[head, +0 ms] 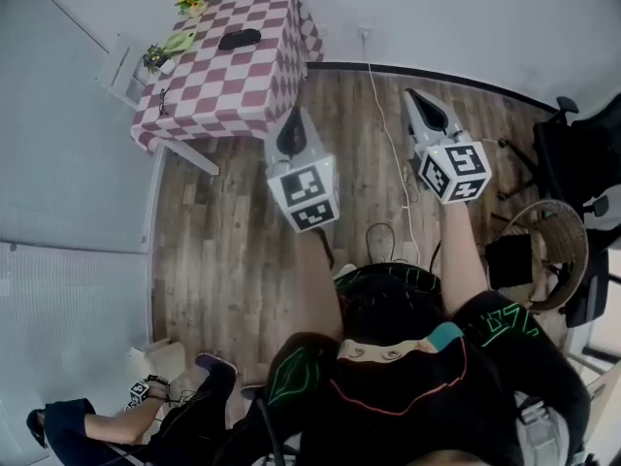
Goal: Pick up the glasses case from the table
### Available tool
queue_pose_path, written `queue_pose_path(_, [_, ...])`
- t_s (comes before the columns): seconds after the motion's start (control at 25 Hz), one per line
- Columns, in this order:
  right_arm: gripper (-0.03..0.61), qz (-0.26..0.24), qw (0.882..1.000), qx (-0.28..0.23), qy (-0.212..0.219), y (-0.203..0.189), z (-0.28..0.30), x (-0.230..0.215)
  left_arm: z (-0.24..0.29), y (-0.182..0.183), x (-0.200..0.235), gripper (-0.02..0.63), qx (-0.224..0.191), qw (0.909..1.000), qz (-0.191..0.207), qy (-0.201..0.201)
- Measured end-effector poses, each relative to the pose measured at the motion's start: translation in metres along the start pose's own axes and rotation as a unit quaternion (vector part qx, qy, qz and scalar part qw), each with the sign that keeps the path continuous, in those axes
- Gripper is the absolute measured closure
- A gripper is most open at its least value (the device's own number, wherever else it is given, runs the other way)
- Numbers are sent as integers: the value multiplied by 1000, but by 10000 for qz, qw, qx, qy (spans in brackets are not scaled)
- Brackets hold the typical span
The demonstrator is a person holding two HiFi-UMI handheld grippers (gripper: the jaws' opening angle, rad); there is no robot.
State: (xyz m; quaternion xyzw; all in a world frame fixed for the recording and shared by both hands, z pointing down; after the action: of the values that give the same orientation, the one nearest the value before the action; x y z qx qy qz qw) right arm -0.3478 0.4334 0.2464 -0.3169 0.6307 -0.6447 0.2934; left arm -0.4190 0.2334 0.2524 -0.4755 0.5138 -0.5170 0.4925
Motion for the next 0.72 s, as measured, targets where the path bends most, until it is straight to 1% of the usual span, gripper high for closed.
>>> queue_pose_path(0.08, [575,62,9999,71,-66,-5,-2,-4,3,-8,2,604,42,10000,-78,-36])
queue_pose_path(0.2, [574,174,9989,208,-370,-15,-7,-21,10,-18,-6,604,125,9996,-116,-232])
queue_pose_path(0.28, [575,241,9982,249,-490,-18,-9,-26,12,-21,-8,604,145,9992,-168,-319])
queue_pose_path(0.36, [575,212,9984,247,-465,-16,-5,-25,16,-21,-6,604,136,9989,-242,-369])
queue_pose_path(0.44, [575,158,9989,276,-354,-17,1,-22,22,-25,-6,604,138,9985,-348,-409])
queue_pose_path(0.52, [574,116,9990,338,-286,-23,10,-22,31,-31,-5,604,194,9984,-350,-404])
queue_pose_path(0.6, [575,132,9987,393,-308,-31,21,-28,42,-36,-2,604,239,9986,-302,-369])
queue_pose_path(0.72, [575,229,9982,491,-265,-41,45,-32,54,-43,13,604,329,9989,-279,-199])
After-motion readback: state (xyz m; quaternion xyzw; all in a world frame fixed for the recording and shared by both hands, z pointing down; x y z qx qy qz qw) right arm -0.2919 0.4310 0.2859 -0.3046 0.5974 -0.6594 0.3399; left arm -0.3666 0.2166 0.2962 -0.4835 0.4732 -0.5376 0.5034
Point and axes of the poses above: the fingertips, and each gripper's own axes: z forward along the fingers, x to its left, y out of its top, the point moved 2 cm from there along -z, backward along the fingers, and after that the axes turned 4 degrees about -y, right-handed, at the moved point
